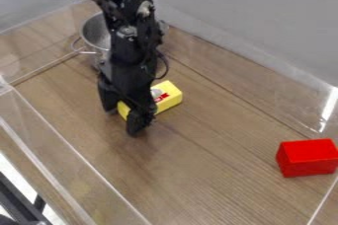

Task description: Put butter into the silver pot

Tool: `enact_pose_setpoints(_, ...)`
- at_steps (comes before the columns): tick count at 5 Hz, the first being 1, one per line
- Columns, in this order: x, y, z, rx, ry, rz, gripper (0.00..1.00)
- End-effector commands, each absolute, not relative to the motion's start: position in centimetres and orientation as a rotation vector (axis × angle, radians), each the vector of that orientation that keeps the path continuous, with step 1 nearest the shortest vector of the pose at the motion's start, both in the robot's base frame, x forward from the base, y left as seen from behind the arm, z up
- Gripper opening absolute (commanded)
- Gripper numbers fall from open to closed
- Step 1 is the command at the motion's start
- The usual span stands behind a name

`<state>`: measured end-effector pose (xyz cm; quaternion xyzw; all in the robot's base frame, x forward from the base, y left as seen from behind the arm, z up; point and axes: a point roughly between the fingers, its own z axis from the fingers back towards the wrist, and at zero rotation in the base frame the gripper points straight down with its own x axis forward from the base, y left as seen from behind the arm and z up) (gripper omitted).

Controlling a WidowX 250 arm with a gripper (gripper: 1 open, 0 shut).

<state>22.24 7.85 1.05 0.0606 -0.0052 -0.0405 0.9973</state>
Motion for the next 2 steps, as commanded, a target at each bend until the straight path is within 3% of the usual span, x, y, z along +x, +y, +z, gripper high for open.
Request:
enact_pose_setpoints(1,22.24,7.75,2.29,0.138,-0.034,-0.092,0.00)
enact_pose_setpoints(2,22.58,8.15,2.56,0.141,-0.049,-0.141,0.00)
